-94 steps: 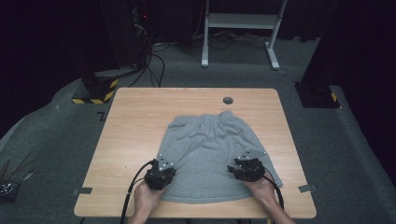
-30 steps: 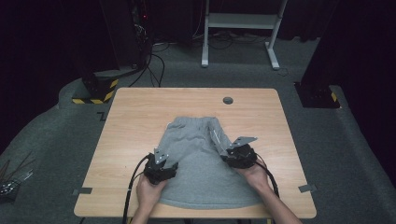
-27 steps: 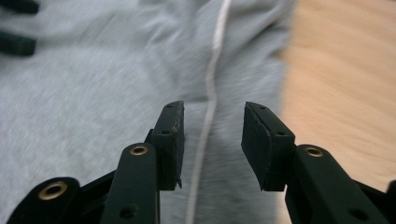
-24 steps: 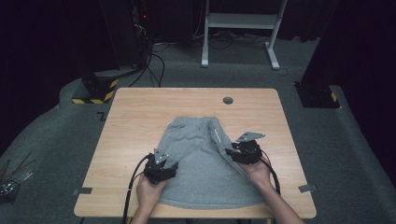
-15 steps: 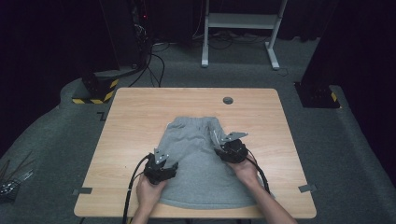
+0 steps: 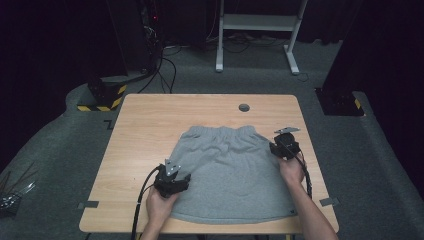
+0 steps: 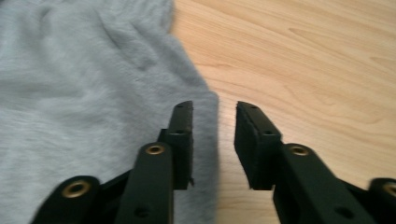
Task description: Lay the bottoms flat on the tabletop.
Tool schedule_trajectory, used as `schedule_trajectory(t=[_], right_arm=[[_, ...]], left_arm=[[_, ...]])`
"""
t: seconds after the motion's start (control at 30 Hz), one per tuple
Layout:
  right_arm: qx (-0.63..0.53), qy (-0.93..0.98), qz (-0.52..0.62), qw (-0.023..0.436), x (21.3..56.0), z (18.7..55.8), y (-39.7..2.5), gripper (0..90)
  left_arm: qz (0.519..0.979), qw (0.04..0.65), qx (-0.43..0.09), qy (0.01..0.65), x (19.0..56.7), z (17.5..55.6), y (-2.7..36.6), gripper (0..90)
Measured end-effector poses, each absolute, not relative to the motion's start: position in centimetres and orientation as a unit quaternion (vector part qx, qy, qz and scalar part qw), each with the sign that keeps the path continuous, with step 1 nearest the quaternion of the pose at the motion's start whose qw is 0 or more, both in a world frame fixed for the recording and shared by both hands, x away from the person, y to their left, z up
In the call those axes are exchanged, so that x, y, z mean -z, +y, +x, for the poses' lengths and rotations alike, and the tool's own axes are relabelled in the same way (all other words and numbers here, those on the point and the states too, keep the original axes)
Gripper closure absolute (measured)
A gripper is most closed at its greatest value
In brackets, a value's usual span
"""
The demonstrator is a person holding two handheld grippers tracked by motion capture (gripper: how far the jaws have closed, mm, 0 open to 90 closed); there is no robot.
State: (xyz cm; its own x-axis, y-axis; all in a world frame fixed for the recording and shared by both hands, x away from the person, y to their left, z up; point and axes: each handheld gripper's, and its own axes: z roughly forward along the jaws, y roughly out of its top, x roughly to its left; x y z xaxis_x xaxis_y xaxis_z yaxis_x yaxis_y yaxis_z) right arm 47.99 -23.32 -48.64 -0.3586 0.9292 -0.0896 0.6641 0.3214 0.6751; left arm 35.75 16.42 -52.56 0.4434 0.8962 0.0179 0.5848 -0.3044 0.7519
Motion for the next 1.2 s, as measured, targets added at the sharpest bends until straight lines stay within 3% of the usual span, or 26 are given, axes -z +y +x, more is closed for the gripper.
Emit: schedule_trajectory(t=[0.17,0.3,0.33,0.43,0.53,0.83,0.97,1.2], right_arm=[[-0.373,0.767,0.462,0.241,47.0,44.4,-22.1,61.2],[-0.350,0.819,0.411,0.197,49.1,42.8,-19.1,57.7],[-0.341,0.824,0.420,0.166,50.8,42.7,-18.7,56.0],[-0.343,0.831,0.400,0.175,51.9,41.0,-18.9,53.2],[-0.346,0.843,0.373,0.173,51.9,39.3,-19.7,52.2],[-0.357,0.840,0.373,0.167,52.2,40.1,-19.7,46.2],[-0.359,0.837,0.376,0.168,52.2,40.3,-19.6,46.2],[-0.359,0.837,0.376,0.171,52.2,39.9,-19.8,46.4]], left_arm=[[0.775,0.343,-0.225,0.480,52.4,36.0,16.1,36.1],[0.776,0.354,-0.220,0.473,51.6,37.2,14.6,36.9],[0.778,0.357,-0.218,0.469,51.4,37.5,14.1,36.6],[0.798,0.332,-0.217,0.454,52.1,37.6,13.2,35.4],[0.792,0.353,-0.223,0.445,52.5,36.4,13.7,35.3],[0.796,0.341,-0.223,0.448,52.0,36.6,13.5,36.1],[0.770,0.391,-0.214,0.457,49.6,39.1,12.5,37.8],[0.781,0.358,-0.219,0.462,50.3,42.9,9.2,40.4]])
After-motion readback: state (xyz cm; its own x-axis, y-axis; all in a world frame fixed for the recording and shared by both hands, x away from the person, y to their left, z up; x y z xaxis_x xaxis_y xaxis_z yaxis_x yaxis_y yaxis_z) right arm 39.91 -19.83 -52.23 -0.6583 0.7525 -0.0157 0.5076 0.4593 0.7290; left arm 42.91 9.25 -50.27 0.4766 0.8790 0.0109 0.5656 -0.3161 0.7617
